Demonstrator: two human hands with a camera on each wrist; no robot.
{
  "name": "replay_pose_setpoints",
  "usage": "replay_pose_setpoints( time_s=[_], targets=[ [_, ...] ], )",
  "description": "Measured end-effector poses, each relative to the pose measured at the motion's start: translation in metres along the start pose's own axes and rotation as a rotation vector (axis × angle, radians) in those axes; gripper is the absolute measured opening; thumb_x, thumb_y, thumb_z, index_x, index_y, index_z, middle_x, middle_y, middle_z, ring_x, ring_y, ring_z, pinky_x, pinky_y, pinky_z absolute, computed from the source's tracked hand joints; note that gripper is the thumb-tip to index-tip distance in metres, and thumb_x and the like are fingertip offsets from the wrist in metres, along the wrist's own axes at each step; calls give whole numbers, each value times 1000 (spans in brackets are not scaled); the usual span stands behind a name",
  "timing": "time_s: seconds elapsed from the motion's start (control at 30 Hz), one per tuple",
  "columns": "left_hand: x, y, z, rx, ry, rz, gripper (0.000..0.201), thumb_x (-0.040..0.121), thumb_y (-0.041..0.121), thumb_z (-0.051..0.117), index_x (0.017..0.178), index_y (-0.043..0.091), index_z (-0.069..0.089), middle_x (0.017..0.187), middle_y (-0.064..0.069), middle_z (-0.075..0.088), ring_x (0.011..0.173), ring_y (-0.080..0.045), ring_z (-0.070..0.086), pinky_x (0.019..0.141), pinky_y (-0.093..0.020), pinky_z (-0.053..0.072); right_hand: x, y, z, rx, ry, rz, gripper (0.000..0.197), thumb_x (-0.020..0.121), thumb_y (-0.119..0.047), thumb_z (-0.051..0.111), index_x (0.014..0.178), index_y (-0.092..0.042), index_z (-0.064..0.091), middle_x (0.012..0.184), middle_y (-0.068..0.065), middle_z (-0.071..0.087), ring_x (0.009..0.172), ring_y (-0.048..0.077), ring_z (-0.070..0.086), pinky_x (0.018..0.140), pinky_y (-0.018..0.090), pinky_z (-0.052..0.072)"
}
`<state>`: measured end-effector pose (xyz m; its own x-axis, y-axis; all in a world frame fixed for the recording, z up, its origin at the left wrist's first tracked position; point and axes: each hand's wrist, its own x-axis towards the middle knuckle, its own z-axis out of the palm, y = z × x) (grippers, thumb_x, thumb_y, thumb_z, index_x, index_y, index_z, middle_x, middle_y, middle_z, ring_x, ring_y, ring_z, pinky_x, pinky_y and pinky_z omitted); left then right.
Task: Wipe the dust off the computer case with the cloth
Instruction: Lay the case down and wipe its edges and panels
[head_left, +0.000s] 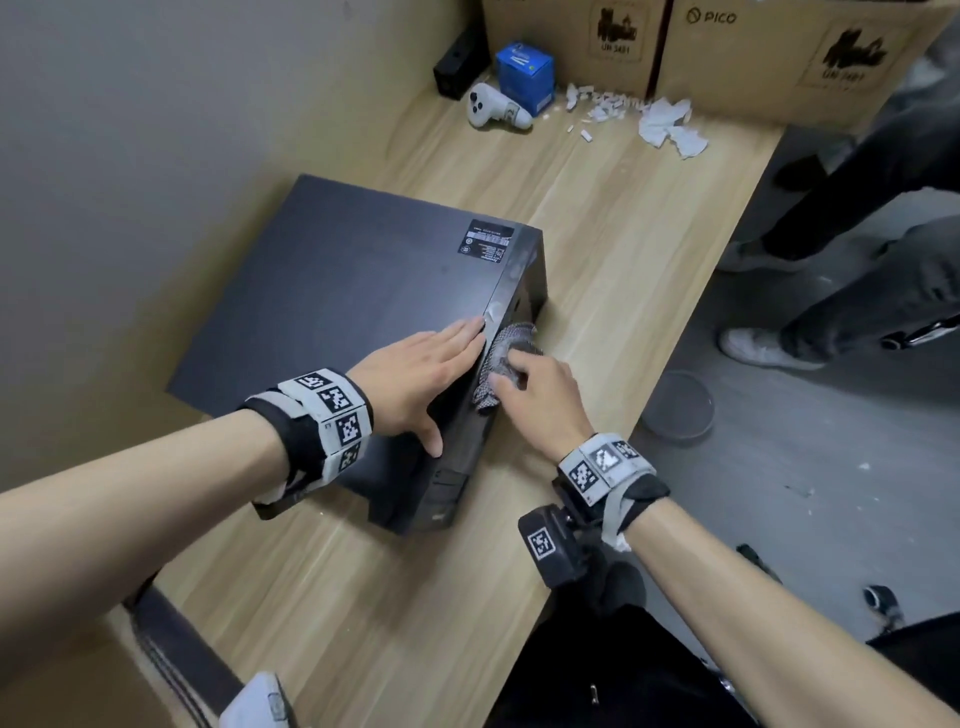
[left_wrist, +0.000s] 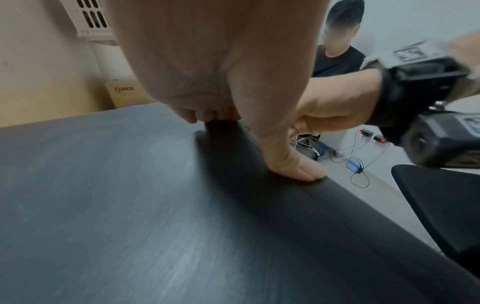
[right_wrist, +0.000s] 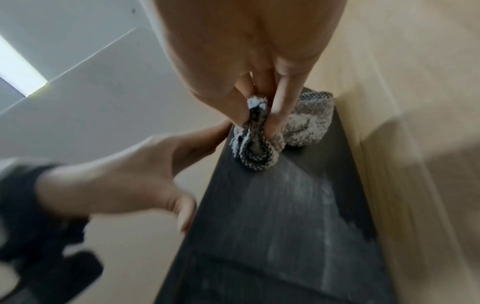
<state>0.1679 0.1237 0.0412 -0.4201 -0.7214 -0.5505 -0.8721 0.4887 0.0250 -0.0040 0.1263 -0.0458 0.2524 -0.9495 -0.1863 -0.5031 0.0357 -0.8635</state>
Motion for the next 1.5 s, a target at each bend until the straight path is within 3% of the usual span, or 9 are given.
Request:
replay_pose_setpoints(
  time_s=[0.27, 0.4, 0.5, 0.7, 0.8, 0.9, 1.17, 1.37, 1.5],
  targets=[
    [3, 3, 4, 5, 8, -26, 140, 50, 45, 89, 153, 7, 1, 162, -7, -10, 149, -17, -6, 118, -27, 6, -50, 4, 34, -145, -121, -117, 25, 89, -15, 57, 69, -19, 42, 72, 2, 52, 74, 31, 53, 63, 34, 29],
    [4, 3, 5, -6, -5, -35, 141, 50, 45, 90, 153, 8, 2, 162, -6, -11, 150, -17, -6, 119, -29, 8, -36, 25, 51, -240, -205, -29, 7, 89, -9, 53, 89, -6, 58, 100, 16, 60, 93, 36, 57, 75, 36, 38],
    [6, 3, 7, -9, -7, -46, 141, 49, 45, 90, 153, 9, 1, 162, -5, -12, 150, -16, -6, 120, -31, 9, -27, 40, 56, -269, -229, 31, 15, 89, -2, 50, 100, 1, 59, 110, 21, 58, 101, 38, 57, 83, 38, 41],
    [6, 1, 10, 3, 13, -43, 143, 44, 45, 91, 153, 7, 6, 162, -7, -9, 150, -18, -2, 120, -32, 15, -32, 31, 48, -143, -89, -78, 17, 87, -5, 53, 78, -16, 44, 85, 9, 57, 82, 33, 53, 68, 35, 33],
    [7, 1, 10, -8, 14, -40, 144, 43, 43, 92, 153, 7, 7, 162, -7, -9, 150, -18, -2, 118, -30, 13, -41, 10, 40, -56, 104, -226, 16, 85, -9, 56, 79, -16, 43, 82, 3, 55, 79, 21, 46, 68, 33, 32],
    [6, 0, 9, -24, 16, -40, 143, 43, 43, 92, 153, 7, 7, 162, -6, -9, 150, -18, -3, 118, -29, 12, -48, 7, 42, -45, 125, -291, 16, 84, -7, 57, 79, -16, 45, 81, 5, 55, 77, 22, 46, 67, 34, 33],
    [6, 0, 10, -20, 11, -40, 141, 47, 44, 91, 153, 8, 5, 162, -6, -9, 150, -17, -4, 119, -31, 10, -20, 44, 48, -161, -196, 48, 35, 89, -10, 56, 62, -18, 36, 71, 6, 48, 79, 35, 51, 64, 33, 27],
    [6, -2, 11, -29, 18, -38, 141, 48, 44, 90, 153, 9, 4, 162, -5, -9, 150, -17, -2, 118, -30, 10, 8, 39, 13, 28, 109, 62, 26, 87, -14, 60, 68, -16, 42, 60, -2, 45, 64, 23, 40, 58, 35, 29],
    [6, -3, 12, -35, 22, -34, 141, 48, 44, 90, 153, 9, 4, 162, -6, -10, 150, -18, -2, 118, -30, 9, 15, 38, 33, -48, 17, 71, 11, 89, -9, 54, 79, -9, 49, 80, 11, 57, 80, 34, 50, 70, 37, 38]
  ],
)
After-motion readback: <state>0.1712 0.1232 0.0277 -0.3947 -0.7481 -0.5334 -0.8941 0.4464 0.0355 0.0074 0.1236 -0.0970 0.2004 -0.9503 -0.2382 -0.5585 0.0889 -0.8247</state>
